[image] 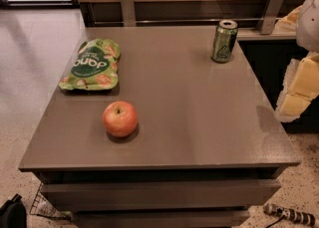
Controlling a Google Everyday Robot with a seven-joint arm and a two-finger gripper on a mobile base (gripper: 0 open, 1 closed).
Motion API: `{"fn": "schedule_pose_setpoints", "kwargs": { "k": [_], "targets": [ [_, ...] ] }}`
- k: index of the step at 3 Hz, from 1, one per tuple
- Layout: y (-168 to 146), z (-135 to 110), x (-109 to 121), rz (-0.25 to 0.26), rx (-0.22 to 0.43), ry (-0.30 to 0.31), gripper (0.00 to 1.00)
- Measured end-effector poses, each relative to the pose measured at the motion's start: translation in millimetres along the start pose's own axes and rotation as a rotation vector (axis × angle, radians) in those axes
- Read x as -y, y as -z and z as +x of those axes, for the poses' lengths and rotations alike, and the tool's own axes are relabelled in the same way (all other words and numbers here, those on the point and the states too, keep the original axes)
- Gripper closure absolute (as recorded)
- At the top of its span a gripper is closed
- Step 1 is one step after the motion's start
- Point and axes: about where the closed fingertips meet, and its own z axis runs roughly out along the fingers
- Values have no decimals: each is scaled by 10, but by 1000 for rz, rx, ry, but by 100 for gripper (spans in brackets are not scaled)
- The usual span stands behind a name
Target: Move green can near green rice chip bag
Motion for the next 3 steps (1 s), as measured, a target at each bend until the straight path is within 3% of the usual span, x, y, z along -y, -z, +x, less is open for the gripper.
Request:
{"fn": "schedule_pose_setpoints", "kwargs": {
  "k": [1, 2, 3],
  "targets": [
    [1, 0, 0, 0, 0, 0, 0],
    [-40, 34, 94, 17, 31, -37, 0],
    [-214, 234, 318, 50, 137, -156, 0]
  ]
}}
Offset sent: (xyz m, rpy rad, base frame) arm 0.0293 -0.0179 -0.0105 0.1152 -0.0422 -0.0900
